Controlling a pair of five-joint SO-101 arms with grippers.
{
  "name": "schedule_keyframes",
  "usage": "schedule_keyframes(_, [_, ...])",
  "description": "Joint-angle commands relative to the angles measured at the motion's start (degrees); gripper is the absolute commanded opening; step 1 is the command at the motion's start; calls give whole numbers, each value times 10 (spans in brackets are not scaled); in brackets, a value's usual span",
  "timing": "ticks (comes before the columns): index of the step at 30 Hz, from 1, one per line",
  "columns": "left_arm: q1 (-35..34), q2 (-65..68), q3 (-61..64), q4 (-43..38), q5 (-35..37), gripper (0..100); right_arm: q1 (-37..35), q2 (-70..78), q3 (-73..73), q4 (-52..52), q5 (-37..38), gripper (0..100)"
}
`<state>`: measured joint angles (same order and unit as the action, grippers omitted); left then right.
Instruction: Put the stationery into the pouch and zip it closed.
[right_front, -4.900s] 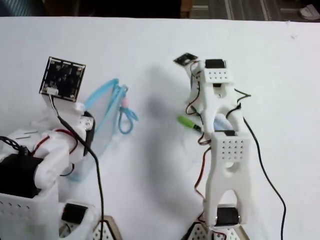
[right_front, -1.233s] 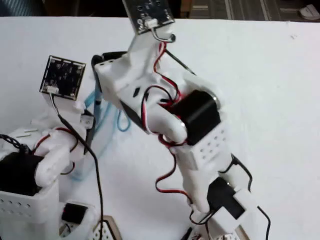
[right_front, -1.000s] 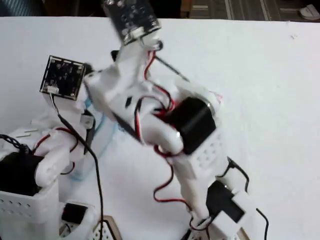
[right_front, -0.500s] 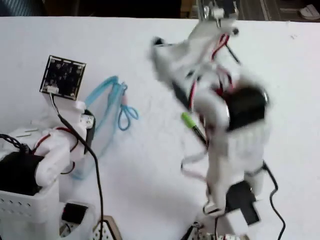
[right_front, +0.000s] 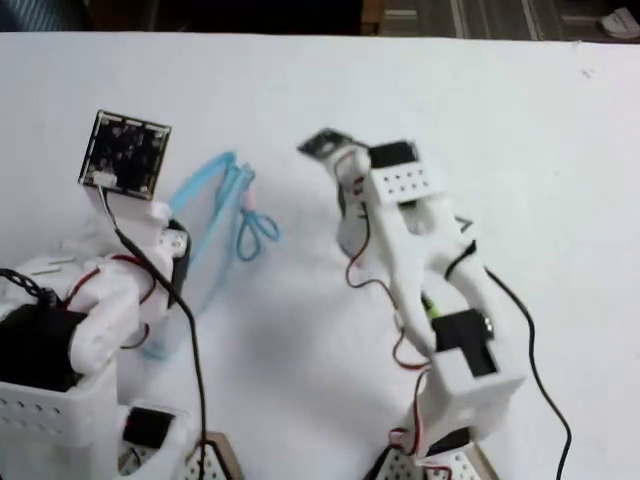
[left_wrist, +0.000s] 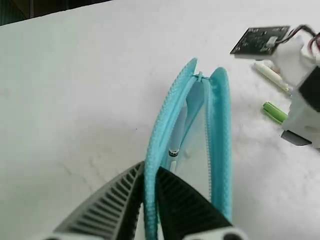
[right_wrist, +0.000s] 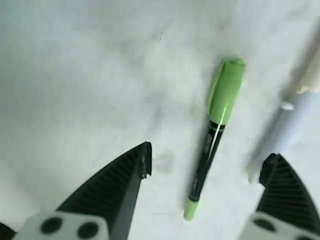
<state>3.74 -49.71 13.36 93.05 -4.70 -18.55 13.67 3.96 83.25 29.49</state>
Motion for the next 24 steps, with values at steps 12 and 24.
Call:
schedule_keyframes(12, [-1,-2,-3,-13,3,22,48,140,20,-138,4,190])
schedule_keyframes(24, [1,-2,-5,-22,3,22,40,-25,22,-142,5,15])
